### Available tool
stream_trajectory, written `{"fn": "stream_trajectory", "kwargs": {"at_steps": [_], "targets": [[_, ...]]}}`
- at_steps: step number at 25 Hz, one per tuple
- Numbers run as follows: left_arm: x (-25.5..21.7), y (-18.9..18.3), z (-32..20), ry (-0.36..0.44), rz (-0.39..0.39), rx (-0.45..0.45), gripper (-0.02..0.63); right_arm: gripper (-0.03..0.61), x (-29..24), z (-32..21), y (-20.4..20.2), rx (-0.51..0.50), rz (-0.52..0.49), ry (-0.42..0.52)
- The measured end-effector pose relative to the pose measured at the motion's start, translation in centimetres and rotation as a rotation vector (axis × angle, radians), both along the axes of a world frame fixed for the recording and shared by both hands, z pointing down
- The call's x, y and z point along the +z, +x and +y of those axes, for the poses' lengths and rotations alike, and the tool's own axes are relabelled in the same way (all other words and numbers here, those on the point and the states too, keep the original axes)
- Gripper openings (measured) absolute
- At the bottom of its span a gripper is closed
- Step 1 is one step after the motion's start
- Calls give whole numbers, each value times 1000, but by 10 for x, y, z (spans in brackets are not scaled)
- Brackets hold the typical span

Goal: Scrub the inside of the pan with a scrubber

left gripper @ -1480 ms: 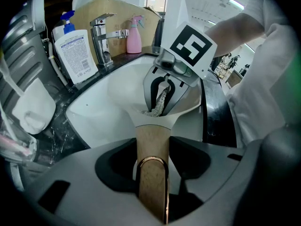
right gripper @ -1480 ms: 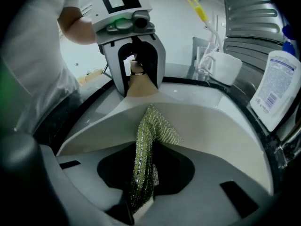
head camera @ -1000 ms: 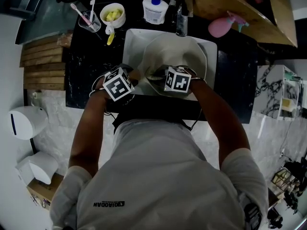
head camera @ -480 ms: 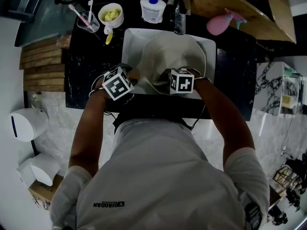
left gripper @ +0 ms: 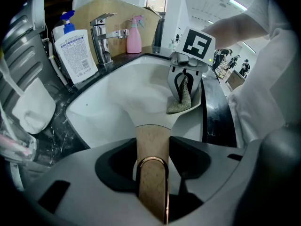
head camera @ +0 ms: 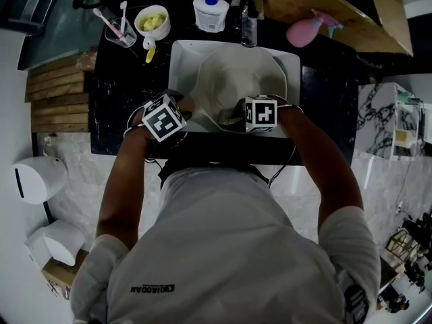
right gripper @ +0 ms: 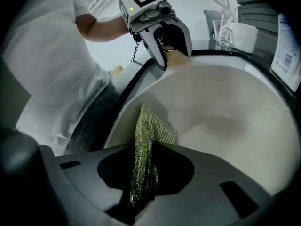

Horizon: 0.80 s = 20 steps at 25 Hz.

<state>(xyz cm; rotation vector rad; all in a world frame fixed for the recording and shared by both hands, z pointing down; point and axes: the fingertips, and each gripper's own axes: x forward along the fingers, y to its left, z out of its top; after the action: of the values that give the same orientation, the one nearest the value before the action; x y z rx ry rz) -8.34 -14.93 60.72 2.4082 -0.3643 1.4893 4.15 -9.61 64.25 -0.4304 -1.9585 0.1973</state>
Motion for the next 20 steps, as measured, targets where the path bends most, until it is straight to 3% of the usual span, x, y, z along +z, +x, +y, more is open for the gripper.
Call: {"fn": "stream_trajectory", "kwargs": {"at_steps": [14, 20], "targets": [[0, 0, 0, -5, 3, -2, 219, 91, -11, 3, 37, 99, 113, -201], [0, 1, 1, -6, 3, -4, 219, 89, -13, -2, 37, 107, 103, -170]]}}
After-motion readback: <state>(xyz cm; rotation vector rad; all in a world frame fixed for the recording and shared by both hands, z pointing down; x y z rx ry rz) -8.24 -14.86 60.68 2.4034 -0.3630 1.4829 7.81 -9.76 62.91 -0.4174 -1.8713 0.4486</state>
